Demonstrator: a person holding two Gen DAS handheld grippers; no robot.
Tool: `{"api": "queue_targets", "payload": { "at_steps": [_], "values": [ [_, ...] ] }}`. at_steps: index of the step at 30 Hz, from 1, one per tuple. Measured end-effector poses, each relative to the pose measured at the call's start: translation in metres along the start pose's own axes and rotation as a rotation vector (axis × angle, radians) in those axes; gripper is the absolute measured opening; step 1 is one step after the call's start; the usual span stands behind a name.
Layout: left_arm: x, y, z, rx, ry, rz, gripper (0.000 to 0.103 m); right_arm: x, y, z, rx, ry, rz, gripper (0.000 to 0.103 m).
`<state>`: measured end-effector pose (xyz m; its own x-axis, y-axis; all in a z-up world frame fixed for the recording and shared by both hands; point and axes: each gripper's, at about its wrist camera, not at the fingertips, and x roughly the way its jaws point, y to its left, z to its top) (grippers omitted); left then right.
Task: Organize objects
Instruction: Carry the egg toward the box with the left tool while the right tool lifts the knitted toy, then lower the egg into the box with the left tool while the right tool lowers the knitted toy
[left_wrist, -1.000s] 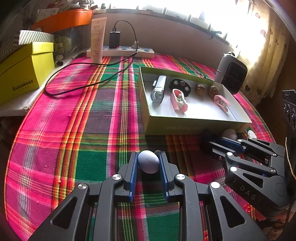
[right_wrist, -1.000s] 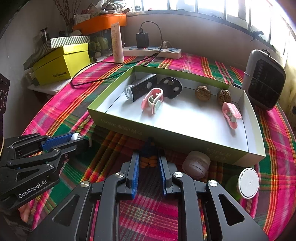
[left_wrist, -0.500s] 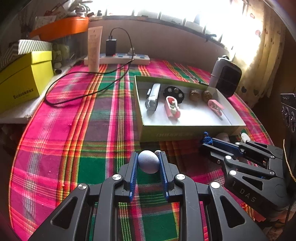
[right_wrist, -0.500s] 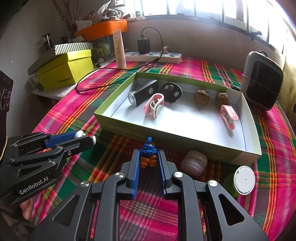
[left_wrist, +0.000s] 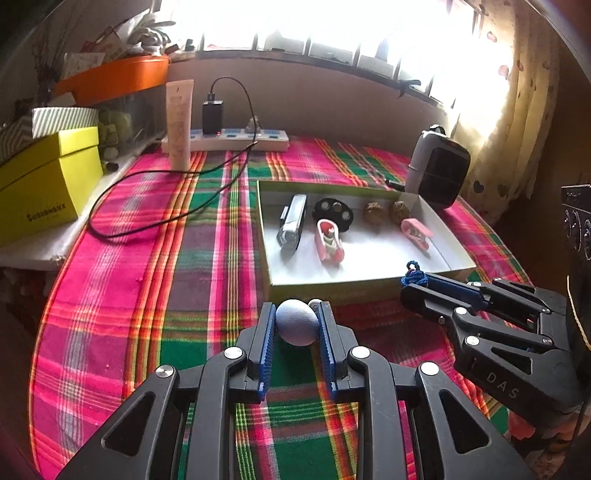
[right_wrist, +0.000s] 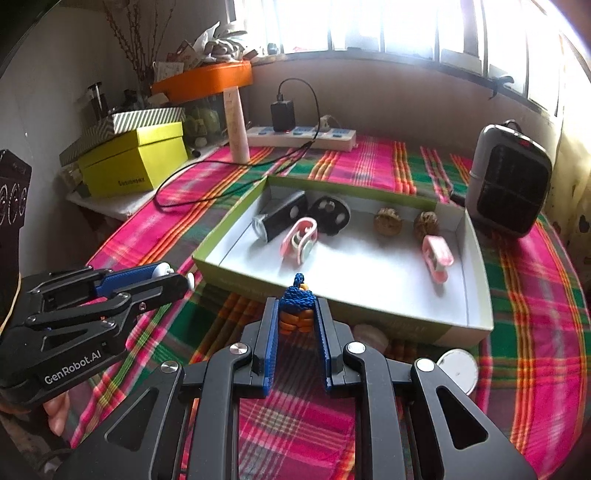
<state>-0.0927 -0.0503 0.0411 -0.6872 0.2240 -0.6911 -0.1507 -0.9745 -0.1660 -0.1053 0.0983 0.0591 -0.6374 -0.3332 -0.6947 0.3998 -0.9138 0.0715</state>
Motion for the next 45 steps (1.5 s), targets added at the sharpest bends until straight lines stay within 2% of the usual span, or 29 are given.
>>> {"api": "queue_targets", "payload": {
  "at_steps": [14,31,45],
  "values": [
    [0.010,-0.006,0.022,0.025,-0.009,-0.005,0.021,0.006,-0.015,0.021,0.027,-0.006,0.001,0.020],
    [0.051,-0.006,0.041,0.024,0.040,0.001,0.021,0.061,-0.037,0.049,0.085,0.086,-0.037,0.020],
    [0.076,-0.012,0.044,0.049,0.077,0.010,0.021,0.082,-0.037,0.053,0.075,0.117,-0.042,0.020]
  ]
}}
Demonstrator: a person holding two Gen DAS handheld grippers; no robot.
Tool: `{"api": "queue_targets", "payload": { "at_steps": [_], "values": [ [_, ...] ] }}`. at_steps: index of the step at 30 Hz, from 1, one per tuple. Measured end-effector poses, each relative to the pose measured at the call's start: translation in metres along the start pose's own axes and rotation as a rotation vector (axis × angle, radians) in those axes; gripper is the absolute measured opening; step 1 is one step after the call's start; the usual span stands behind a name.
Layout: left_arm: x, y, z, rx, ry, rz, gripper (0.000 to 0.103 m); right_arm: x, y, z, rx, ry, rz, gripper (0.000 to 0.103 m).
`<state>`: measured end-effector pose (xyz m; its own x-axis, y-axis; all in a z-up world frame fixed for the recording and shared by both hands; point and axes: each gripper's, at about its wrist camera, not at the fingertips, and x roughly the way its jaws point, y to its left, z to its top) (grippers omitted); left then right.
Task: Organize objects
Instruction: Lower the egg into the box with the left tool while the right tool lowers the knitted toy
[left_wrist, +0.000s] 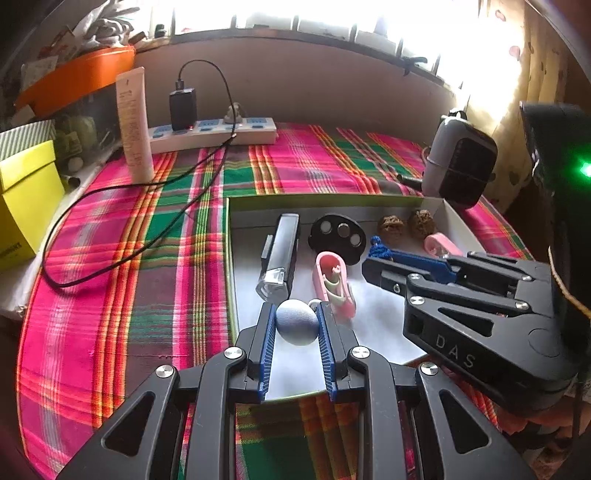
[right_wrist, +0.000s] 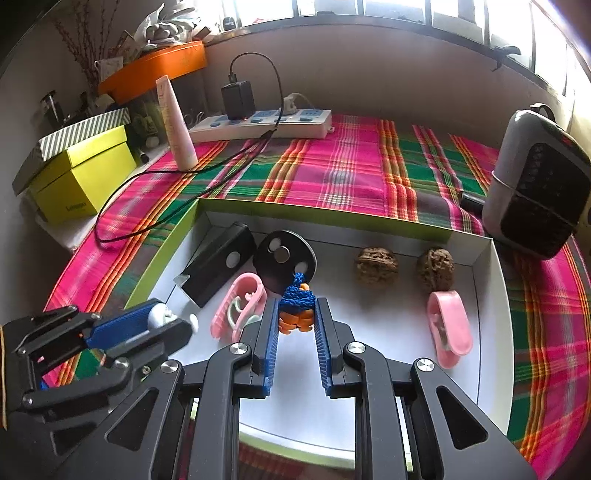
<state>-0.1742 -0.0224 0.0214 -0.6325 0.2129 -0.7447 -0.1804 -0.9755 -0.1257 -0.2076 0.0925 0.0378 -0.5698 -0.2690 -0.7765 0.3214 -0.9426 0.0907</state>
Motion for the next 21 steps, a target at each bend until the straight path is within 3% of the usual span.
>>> {"api": "queue_targets", "payload": {
  "at_steps": [21],
  "values": [
    [0.002,-0.006,-0.002,0.047,-0.013,0.028,0.021,0.012,-0.004,-0.002,0.019,0.028,0.016,0.020]
  ]
}}
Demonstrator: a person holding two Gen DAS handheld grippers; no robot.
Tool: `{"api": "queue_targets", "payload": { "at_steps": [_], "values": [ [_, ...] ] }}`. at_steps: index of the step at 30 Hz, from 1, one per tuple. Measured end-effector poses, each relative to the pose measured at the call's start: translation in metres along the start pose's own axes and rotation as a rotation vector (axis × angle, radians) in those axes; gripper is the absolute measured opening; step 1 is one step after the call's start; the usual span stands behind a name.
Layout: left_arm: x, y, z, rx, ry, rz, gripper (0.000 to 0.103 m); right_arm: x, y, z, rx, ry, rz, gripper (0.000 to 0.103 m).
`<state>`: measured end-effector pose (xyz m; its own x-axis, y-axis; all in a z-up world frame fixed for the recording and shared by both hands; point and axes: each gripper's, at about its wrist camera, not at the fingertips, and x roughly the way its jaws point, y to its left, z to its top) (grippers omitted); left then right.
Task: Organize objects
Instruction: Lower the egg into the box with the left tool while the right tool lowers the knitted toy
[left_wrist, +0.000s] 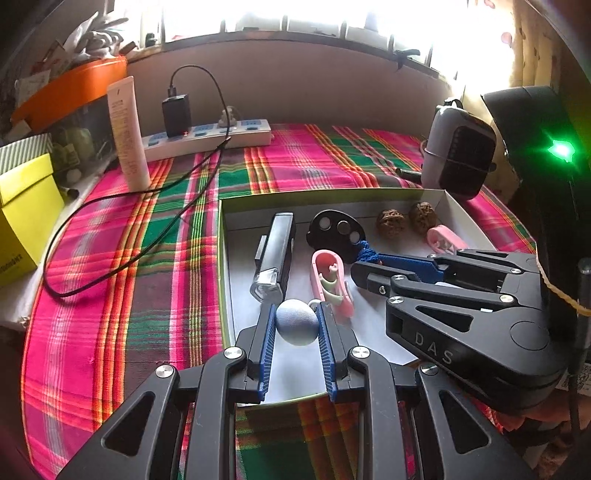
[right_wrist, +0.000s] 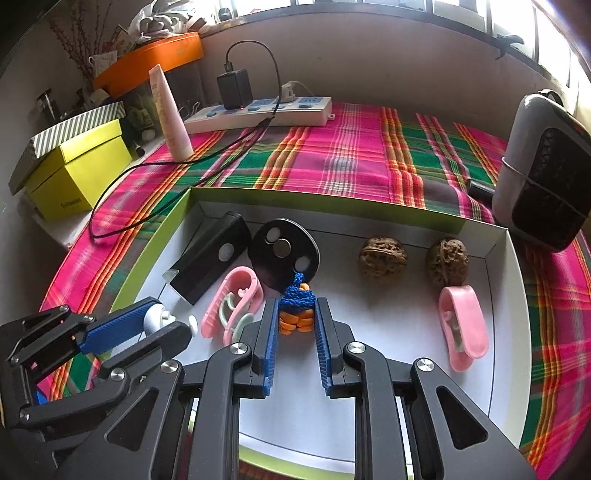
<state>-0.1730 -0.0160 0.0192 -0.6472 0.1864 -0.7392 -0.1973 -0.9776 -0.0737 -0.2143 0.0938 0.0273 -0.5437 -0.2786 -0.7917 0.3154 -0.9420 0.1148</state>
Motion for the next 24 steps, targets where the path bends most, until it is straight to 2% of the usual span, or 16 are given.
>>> {"api": "queue_targets", "payload": {
  "at_steps": [20,24],
  "values": [
    [0.0002,-0.0004,0.0003,0.001,0.001,0.005,0.022,-0.0009,-0.0026,0.0003,0.032,0.011,0.010,0.021],
    [-0.0025,0.0018,-0.0011,-0.008,-0.002,0.005,0.026,-0.0039,-0.0034,0.0003,0.038,0.007,0.015,0.023]
  ]
}}
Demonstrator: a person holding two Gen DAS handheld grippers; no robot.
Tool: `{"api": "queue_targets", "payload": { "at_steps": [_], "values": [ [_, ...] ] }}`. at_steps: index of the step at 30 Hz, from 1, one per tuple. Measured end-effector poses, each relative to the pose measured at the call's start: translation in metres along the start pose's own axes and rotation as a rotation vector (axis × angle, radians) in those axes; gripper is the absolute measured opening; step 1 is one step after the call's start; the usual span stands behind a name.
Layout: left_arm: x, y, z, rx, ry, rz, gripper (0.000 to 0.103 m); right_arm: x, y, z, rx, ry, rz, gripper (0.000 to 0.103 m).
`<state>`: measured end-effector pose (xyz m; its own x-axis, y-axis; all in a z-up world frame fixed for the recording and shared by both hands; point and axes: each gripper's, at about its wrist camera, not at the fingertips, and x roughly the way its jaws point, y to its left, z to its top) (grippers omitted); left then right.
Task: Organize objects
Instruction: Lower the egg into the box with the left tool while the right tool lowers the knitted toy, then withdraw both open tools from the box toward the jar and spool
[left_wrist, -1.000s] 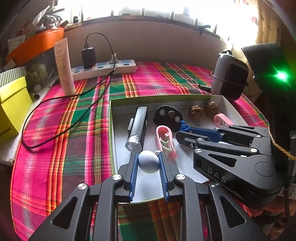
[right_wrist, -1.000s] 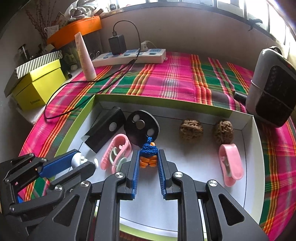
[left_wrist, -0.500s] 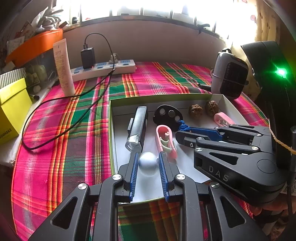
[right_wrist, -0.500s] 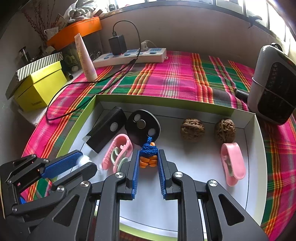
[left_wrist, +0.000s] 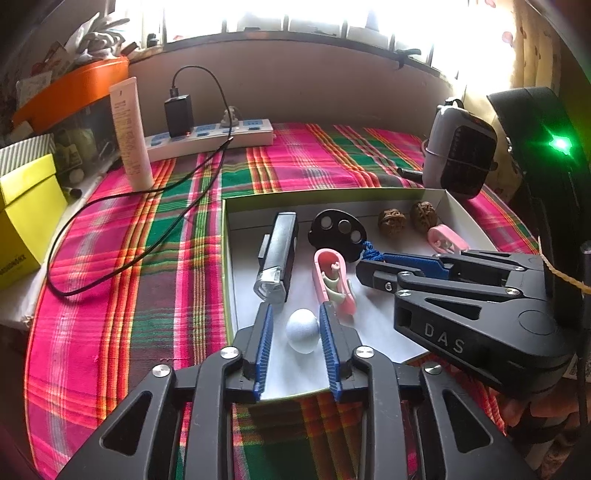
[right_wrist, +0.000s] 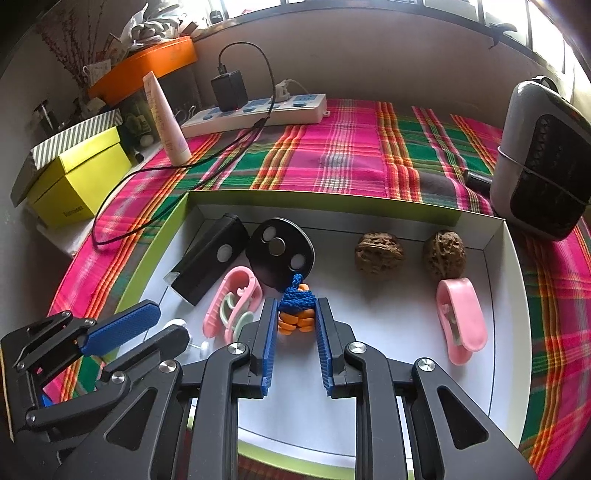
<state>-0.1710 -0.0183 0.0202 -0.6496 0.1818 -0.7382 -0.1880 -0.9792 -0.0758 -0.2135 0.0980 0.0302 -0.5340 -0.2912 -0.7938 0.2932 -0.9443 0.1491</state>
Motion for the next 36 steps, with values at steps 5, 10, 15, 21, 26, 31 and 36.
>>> {"api": "queue_targets", "payload": {
  "at_steps": [5,10,15,21,26,31,36],
  "values": [
    [-0.003,0.001,-0.002,0.001,-0.006,-0.004,0.028,-0.005,0.000,-0.001,0.006,-0.010,-0.005,0.037],
    [-0.011,0.003,-0.004,-0.005,-0.019,-0.002,0.029,-0.013,-0.001,-0.003,0.019,-0.022,-0.012,0.037],
    [-0.018,0.002,-0.007,-0.012,-0.022,0.001,0.031,-0.027,0.000,-0.006,0.023,-0.047,-0.006,0.037],
    [-0.030,-0.003,-0.011,-0.002,-0.040,0.005,0.032,-0.044,0.004,-0.015,0.028,-0.080,-0.002,0.037],
    [-0.039,-0.007,-0.016,0.000,-0.049,0.007,0.033,-0.057,0.010,-0.022,0.008,-0.104,-0.016,0.037],
    [-0.045,-0.009,-0.021,-0.003,-0.050,0.001,0.033,-0.068,0.016,-0.029,-0.012,-0.122,-0.017,0.037],
    [-0.050,-0.013,-0.025,0.001,-0.049,0.004,0.034,-0.076,0.019,-0.037,-0.024,-0.138,-0.026,0.037]
  ]
}}
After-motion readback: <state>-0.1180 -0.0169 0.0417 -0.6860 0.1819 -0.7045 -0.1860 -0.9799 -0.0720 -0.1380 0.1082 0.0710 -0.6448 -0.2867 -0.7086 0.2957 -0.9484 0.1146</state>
